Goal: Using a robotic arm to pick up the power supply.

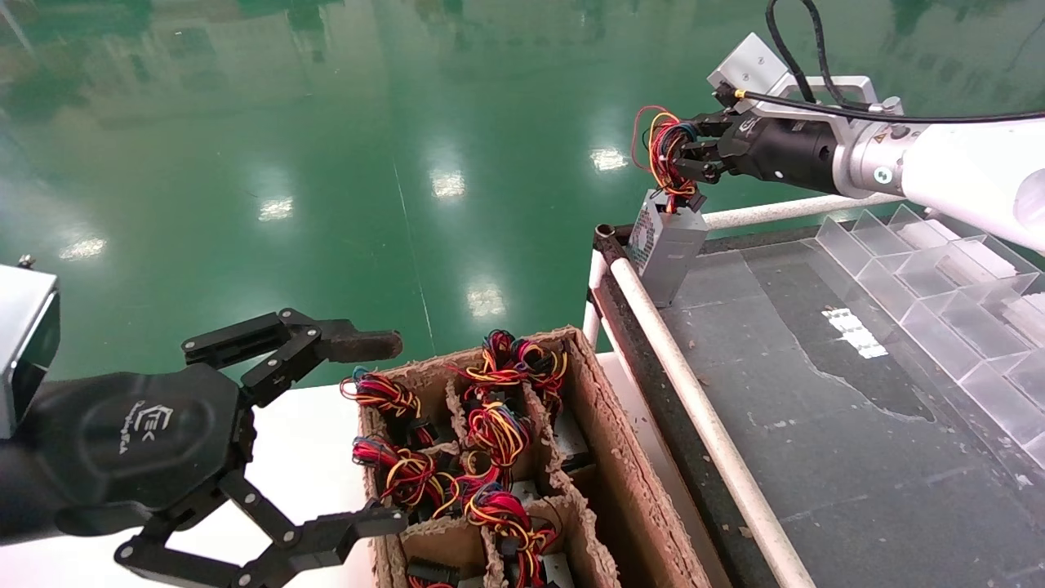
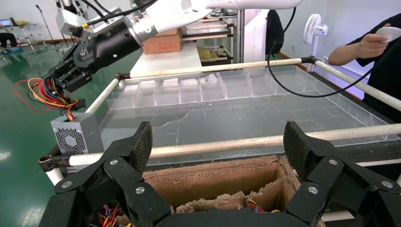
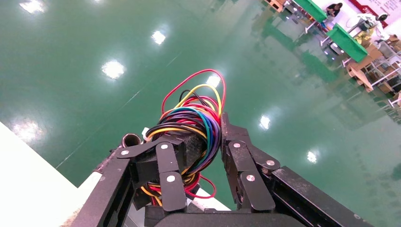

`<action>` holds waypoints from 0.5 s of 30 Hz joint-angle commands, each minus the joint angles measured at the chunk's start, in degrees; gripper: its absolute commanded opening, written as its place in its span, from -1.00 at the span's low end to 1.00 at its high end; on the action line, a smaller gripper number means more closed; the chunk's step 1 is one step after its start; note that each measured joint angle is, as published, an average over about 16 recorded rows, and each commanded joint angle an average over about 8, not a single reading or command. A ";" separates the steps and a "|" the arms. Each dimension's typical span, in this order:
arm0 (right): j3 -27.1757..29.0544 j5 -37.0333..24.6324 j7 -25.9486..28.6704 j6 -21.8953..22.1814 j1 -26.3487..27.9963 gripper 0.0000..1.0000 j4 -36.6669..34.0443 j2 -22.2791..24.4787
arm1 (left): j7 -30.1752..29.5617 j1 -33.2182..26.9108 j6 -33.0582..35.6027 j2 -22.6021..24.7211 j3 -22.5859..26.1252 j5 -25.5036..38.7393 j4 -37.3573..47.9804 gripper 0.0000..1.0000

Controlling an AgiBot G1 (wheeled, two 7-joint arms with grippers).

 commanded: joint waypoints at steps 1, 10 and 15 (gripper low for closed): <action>0.03 0.04 0.11 0.24 0.01 1.00 0.02 0.04 | 0.00 0.00 0.00 0.00 0.00 0.00 0.00 1.00; -0.02 -0.03 0.63 0.12 0.11 1.00 0.17 0.01 | 0.01 0.00 -0.01 -0.01 0.02 -0.01 0.00 1.00; -0.05 -0.07 0.81 -0.14 0.21 1.00 0.28 -0.07 | 0.01 -0.01 -0.01 -0.01 0.02 -0.02 0.00 1.00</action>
